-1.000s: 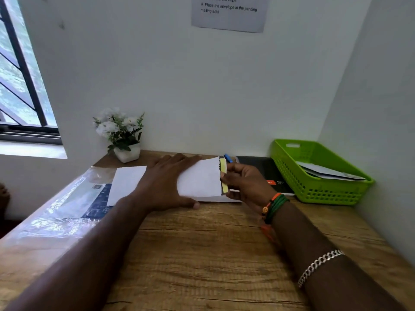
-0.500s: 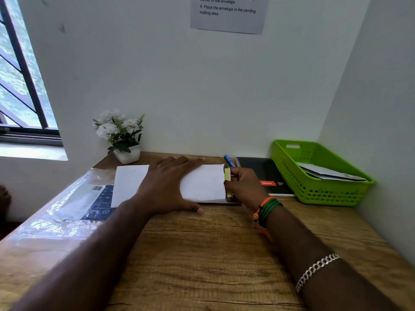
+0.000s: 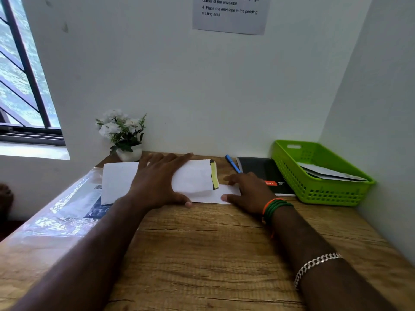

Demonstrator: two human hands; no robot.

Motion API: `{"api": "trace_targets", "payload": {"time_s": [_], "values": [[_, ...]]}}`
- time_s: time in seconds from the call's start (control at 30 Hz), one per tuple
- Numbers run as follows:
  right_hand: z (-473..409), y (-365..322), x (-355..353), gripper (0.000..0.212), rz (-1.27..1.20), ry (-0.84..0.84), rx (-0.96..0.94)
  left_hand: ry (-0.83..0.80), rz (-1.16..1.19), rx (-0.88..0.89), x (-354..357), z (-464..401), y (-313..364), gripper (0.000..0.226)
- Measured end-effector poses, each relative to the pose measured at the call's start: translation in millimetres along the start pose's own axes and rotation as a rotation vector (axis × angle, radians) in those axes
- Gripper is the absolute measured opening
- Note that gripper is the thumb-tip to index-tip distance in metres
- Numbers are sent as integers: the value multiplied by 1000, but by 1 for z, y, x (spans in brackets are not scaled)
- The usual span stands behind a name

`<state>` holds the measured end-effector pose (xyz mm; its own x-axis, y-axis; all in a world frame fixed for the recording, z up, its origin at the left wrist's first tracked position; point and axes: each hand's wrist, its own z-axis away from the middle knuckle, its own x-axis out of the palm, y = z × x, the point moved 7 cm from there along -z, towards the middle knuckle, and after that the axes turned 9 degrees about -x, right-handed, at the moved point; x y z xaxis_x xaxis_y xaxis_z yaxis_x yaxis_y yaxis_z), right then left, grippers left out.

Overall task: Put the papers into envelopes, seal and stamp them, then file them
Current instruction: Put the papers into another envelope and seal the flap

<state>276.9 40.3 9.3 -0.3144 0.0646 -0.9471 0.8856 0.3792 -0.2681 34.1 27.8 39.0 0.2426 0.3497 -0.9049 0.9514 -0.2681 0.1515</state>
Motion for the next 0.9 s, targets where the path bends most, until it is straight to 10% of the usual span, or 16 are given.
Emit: {"api": "trace_targets", "payload": {"time_s": [0.23, 0.57, 0.9], "values": [[4, 3, -18, 29, -144, 103, 21, 100, 8, -38, -9, 1, -8, 122], [37, 64, -97, 21, -640, 816, 107, 150, -4, -122, -13, 0, -20, 122], [32, 49, -96, 6, -565, 735, -54, 185, -1, -147, -15, -1, -24, 124]]}}
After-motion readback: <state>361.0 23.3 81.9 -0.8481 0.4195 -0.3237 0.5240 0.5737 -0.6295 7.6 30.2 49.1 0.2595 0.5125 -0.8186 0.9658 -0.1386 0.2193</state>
